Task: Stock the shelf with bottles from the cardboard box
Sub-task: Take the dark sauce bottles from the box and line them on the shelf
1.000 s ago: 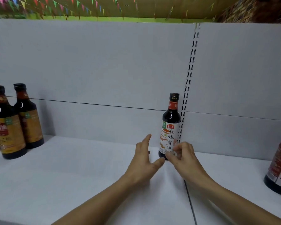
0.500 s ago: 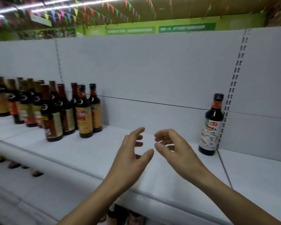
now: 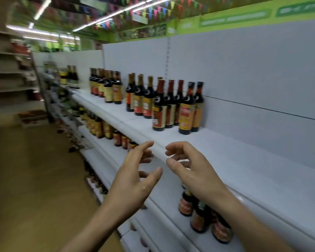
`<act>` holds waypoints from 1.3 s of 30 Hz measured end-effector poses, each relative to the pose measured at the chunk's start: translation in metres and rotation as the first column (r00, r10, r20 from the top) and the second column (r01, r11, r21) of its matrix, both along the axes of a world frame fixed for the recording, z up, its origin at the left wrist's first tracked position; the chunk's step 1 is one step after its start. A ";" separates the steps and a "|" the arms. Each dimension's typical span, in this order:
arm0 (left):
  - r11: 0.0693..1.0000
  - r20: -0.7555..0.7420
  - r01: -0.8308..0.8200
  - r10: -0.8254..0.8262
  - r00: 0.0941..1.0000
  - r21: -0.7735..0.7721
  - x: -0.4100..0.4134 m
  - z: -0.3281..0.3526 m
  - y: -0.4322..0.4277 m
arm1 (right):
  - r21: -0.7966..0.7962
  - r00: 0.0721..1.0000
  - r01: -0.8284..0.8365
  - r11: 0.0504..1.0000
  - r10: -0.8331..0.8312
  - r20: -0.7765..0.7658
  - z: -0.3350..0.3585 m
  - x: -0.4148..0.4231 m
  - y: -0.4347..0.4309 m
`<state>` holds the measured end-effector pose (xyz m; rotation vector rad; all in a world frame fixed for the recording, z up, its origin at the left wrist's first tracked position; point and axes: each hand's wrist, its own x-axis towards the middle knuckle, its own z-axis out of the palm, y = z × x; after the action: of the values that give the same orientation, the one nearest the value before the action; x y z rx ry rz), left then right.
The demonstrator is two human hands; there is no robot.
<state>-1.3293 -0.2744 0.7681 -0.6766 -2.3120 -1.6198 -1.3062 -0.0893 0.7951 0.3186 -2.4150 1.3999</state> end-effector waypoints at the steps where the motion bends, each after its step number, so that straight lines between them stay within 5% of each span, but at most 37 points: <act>1: 0.999 0.003 -0.034 0.034 0.999 -0.005 0.003 -0.001 -0.014 | -0.001 0.999 -0.040 0.999 0.040 0.003 -0.002 -0.005 -0.014; 11: 0.899 0.036 -0.438 0.437 0.899 0.013 0.023 -0.019 -0.116 | -0.010 0.889 -0.455 0.890 0.455 0.057 -0.025 -0.054 -0.136; 21: 0.638 0.173 -0.767 0.765 0.621 -0.069 0.052 -0.068 -0.161 | -0.042 0.647 -0.746 0.664 0.739 0.188 -0.084 -0.093 -0.218; 30: 0.524 0.333 -0.836 0.827 0.453 -0.164 0.082 -0.146 -0.169 | -0.096 0.480 -0.833 0.544 0.799 0.361 -0.163 -0.087 -0.248; 39: 0.575 0.417 -0.794 0.782 0.463 -0.198 0.081 -0.218 -0.175 | -0.094 0.480 -0.804 0.587 0.734 0.480 -0.237 -0.081 -0.254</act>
<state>-1.2479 -0.4492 0.5505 0.8493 -2.2831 -1.3711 -1.3871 -0.3436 0.5579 1.4413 -2.9367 1.8023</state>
